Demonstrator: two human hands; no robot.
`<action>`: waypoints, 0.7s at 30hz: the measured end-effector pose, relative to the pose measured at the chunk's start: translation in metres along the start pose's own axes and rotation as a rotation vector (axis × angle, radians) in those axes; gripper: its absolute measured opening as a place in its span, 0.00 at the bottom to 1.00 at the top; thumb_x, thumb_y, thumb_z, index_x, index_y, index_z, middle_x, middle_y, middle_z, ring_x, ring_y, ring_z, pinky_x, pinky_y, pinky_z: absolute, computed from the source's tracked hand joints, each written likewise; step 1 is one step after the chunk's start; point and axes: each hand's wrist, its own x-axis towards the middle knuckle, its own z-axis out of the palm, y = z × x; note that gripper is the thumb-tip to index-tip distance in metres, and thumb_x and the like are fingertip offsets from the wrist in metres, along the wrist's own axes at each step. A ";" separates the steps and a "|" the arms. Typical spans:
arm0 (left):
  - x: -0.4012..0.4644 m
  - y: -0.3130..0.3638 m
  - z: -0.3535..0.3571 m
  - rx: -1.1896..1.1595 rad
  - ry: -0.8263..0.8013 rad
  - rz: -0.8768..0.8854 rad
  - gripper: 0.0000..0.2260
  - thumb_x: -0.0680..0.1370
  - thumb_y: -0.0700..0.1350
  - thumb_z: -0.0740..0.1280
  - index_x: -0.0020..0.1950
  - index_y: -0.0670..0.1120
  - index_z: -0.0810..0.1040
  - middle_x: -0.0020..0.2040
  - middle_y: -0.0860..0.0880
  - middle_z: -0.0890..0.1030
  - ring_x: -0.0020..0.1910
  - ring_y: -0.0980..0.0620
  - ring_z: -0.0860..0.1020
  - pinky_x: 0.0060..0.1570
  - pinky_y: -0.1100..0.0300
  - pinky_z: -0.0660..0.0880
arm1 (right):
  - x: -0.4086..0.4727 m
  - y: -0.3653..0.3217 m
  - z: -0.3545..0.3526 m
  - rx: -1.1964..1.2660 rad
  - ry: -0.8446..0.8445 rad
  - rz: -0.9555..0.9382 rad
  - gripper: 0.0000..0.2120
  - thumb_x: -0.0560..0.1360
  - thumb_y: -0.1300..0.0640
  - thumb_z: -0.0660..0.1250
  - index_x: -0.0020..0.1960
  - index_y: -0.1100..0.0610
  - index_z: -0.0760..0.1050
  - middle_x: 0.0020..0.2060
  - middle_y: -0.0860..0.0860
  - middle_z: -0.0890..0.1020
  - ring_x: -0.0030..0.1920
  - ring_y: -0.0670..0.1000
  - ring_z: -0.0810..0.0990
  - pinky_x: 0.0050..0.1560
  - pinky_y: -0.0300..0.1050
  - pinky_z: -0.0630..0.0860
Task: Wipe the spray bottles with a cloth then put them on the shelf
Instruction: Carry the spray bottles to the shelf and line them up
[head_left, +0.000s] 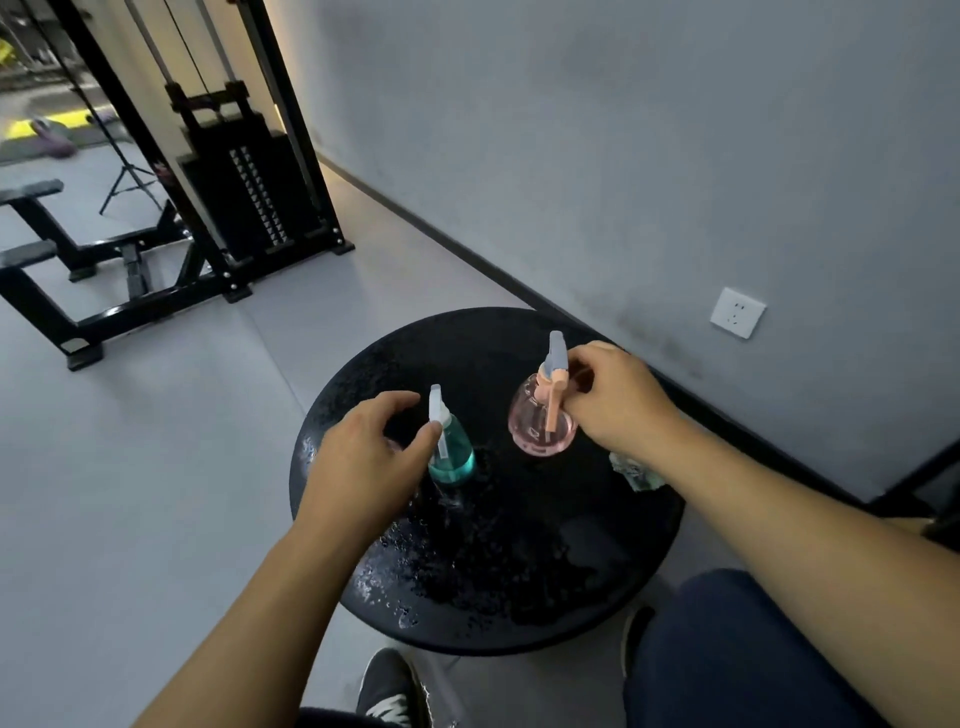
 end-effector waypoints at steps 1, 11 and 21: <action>-0.005 0.006 -0.001 -0.009 0.002 0.018 0.18 0.81 0.57 0.71 0.70 0.56 0.80 0.65 0.57 0.82 0.44 0.67 0.76 0.51 0.62 0.69 | -0.008 -0.001 -0.010 0.010 0.020 0.003 0.11 0.75 0.51 0.75 0.56 0.52 0.82 0.49 0.44 0.79 0.48 0.45 0.79 0.40 0.33 0.69; -0.063 0.092 0.000 0.013 -0.004 0.256 0.22 0.82 0.59 0.69 0.75 0.55 0.75 0.72 0.55 0.79 0.72 0.53 0.75 0.74 0.50 0.71 | -0.107 0.004 -0.113 0.002 0.194 0.045 0.09 0.74 0.47 0.76 0.52 0.49 0.82 0.45 0.43 0.79 0.45 0.42 0.79 0.40 0.32 0.69; -0.104 0.201 0.030 -0.014 -0.088 0.516 0.20 0.83 0.60 0.67 0.74 0.58 0.75 0.72 0.61 0.77 0.73 0.57 0.74 0.64 0.61 0.65 | -0.218 0.041 -0.209 -0.015 0.395 0.155 0.08 0.75 0.46 0.76 0.46 0.45 0.78 0.46 0.42 0.79 0.44 0.41 0.79 0.39 0.35 0.71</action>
